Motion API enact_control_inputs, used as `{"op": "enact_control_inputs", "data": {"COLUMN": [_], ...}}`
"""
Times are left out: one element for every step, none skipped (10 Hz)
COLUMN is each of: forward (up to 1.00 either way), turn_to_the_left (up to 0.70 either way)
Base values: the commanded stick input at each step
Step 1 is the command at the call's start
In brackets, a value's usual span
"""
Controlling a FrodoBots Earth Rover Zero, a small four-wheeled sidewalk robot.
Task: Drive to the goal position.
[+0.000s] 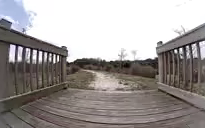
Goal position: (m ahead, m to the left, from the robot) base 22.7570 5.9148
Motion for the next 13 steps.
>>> {"op": "enact_control_inputs", "data": {"forward": [0.70, 0.70, 0.70, 0.70, 0.70, 0.70, 0.70, 0.70, 0.70, 0.70, 0.70, 0.70, 0.70], "turn_to_the_left": [0.00, 0.00, 0.00, 0.00, -0.03, -0.30, -0.35, -0.31, -0.12, 0.00, 0.00, 0.00, 0.00]}}
